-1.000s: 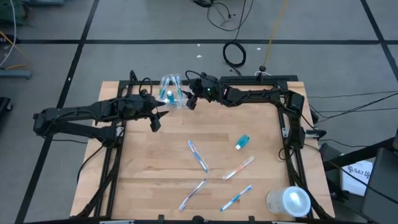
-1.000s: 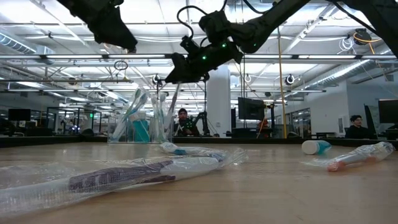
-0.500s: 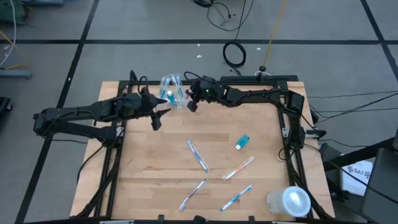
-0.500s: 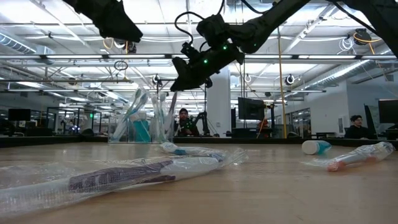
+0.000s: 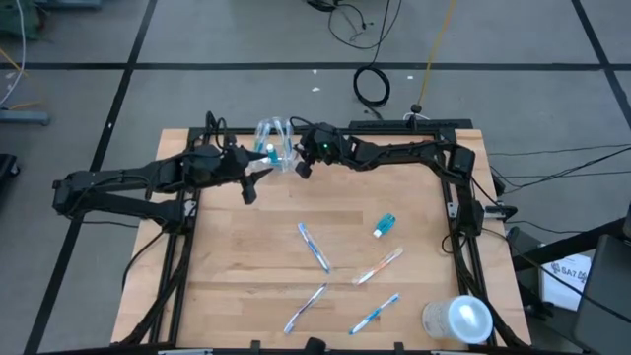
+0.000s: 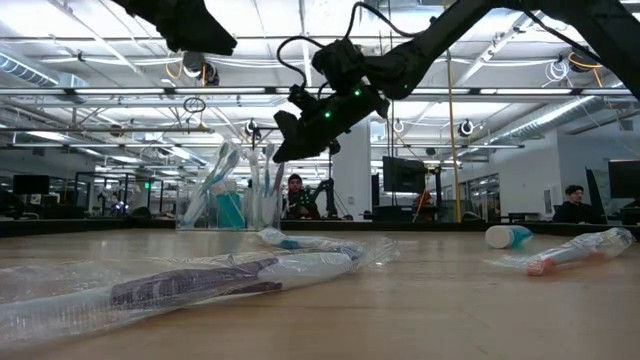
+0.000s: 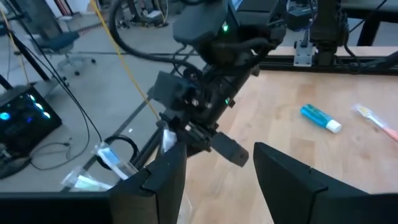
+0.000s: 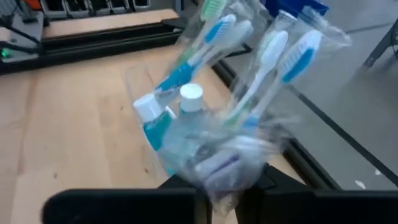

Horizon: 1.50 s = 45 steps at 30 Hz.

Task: Pick & Place toothbrushing station
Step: Put the violet toothbrush into the transparent organizer, then put the blue toothbrush into the transparent organizer

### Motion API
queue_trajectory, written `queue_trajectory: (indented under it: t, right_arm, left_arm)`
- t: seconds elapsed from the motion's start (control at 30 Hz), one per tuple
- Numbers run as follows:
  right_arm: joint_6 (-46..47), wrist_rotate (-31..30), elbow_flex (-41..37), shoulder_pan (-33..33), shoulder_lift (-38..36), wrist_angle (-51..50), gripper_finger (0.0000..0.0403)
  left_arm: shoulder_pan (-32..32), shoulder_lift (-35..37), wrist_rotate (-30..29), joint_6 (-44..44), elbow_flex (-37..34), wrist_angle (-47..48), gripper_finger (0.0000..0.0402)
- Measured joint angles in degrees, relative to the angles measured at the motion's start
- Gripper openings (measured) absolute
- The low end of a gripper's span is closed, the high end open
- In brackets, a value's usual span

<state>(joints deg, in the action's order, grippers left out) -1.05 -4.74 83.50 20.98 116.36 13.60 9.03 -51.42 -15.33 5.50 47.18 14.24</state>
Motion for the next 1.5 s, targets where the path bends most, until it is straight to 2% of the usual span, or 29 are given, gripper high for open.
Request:
queue_trajectory:
  t: [0.37, 0.5, 0.6, 0.97, 1.23, 1.37, 1.5]
  right_arm:
    - [-1.35, 0.01, -0.08, -0.14, 0.11, 0.85, 0.0136]
    - [-2.18, -0.01, -0.06, -0.27, -2.05, -1.91, 0.0163]
    - [-2.81, 0.01, -0.06, -0.34, -4.91, -7.66, 0.0175]
    - [-2.05, 0.05, 0.00, -2.16, -15.09, -31.72, 0.0185]
    - [8.06, 0.27, -0.05, -6.34, -18.30, -48.16, 0.0185]
    - [9.99, 0.27, -2.44, -9.94, -18.47, -47.33, 0.0183]
    - [10.05, 0.36, -8.76, -13.54, -18.28, -39.07, 0.0185]
  left_arm:
    - [-0.01, 0.02, -0.02, -0.12, 0.00, -0.94, 0.0191]
    - [-0.08, 0.02, 0.04, -2.18, 0.00, -0.81, 0.0191]
    - [-0.21, 0.00, 0.63, -3.96, 0.00, -0.25, 0.0191]
    - [-0.75, 0.01, 10.54, -10.87, -0.58, 3.89, 0.0191]
    - [-5.61, 0.00, 11.38, -18.63, -4.59, 3.96, 0.0191]
    - [-8.76, 0.00, 11.41, -24.85, -6.77, 3.35, 0.0191]
    - [-12.06, 0.00, 11.34, -31.83, -9.37, 2.25, 0.0191]
